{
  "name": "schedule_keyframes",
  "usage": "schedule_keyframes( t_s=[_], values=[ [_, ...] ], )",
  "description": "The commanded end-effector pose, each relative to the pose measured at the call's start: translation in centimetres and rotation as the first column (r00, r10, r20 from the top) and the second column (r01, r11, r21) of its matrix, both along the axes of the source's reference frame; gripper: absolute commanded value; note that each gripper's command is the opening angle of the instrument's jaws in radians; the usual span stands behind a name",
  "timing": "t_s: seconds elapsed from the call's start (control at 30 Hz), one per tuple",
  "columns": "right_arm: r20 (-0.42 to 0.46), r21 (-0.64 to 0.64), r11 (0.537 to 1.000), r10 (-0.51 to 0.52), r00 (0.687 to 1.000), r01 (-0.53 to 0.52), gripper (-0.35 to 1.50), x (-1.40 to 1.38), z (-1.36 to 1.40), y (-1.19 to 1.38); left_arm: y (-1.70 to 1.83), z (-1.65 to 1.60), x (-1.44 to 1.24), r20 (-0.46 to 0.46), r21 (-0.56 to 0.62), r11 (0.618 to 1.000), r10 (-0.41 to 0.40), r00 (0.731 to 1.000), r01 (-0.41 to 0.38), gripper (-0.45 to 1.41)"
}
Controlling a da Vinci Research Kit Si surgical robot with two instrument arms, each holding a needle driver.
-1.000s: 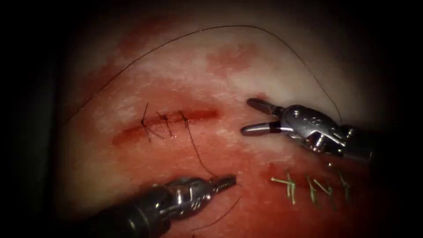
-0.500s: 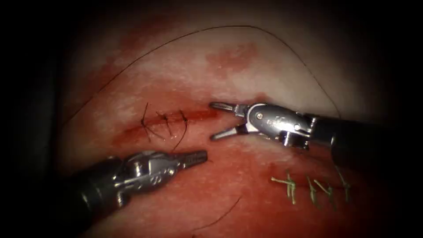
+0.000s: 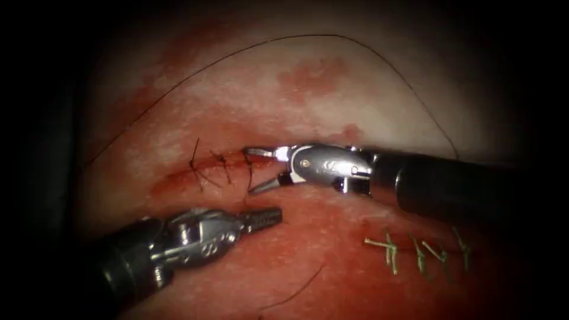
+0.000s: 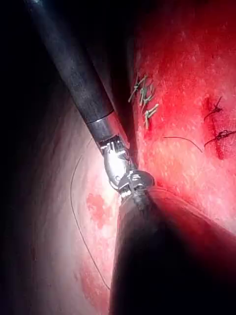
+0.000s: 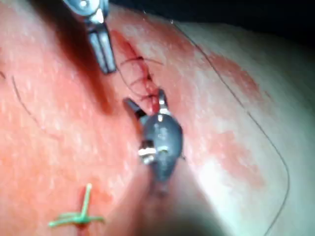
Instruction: Wound Closure
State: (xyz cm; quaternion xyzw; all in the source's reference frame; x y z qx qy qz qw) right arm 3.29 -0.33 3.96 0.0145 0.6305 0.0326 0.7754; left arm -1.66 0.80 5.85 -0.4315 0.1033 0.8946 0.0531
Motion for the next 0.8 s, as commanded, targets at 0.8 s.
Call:
schedule_keyframes(
  t_s=[0.8],
  values=[
    [-0.043,-0.033,0.999,0.040,0.998,-0.042,1.40,0.34,-0.17,-0.04,0.14,-0.04,-0.12,0.004,-0.020,1.000,-0.013,1.000,0.013,-0.45]
  ],
)
